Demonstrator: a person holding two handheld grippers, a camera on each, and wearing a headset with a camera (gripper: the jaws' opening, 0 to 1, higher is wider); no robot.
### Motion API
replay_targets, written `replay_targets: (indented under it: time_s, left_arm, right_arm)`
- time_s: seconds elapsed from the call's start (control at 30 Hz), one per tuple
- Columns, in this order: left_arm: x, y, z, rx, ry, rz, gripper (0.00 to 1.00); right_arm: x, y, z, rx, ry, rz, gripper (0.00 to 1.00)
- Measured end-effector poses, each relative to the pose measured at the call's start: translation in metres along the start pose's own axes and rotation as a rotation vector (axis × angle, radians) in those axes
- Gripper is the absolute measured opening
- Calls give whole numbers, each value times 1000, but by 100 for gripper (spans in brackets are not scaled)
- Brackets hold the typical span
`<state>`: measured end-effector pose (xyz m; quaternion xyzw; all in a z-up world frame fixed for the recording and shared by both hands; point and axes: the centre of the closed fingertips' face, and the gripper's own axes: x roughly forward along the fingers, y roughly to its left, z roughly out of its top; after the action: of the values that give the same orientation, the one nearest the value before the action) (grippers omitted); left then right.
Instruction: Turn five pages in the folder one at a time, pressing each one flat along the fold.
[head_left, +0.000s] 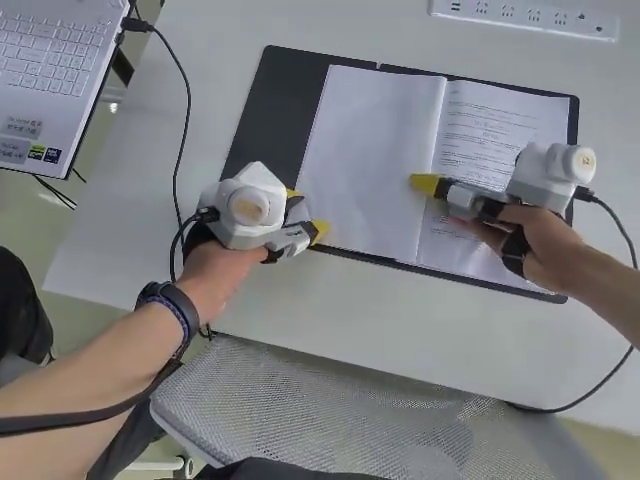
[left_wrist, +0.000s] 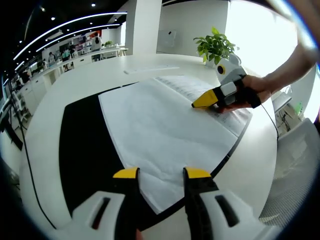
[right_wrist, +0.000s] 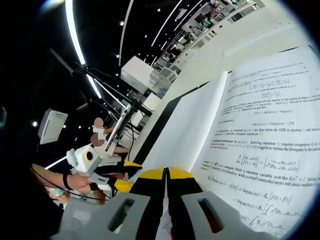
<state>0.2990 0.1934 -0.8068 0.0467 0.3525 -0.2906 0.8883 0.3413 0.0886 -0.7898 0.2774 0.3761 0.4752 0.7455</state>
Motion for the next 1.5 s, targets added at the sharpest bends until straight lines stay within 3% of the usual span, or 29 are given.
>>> replay_targets:
  time_s: [0.4,0.57,1.03,1.5]
  left_arm:
    - [-2,-1,1,2,0,0,32]
    - [0,0,0,0,-3,2,32]
    - [1,1,0,0,-5,2,32]
    - [1,0,1,-16,8,-6,33]
  right_arm:
    - [-12,32,-50,-18,90,32,0]
    - [-17,39,-65,-6,102,39,0]
    - [-22,45,-83,5,138,28,0]
    - [-29,47,-84,53,103,-2,0]
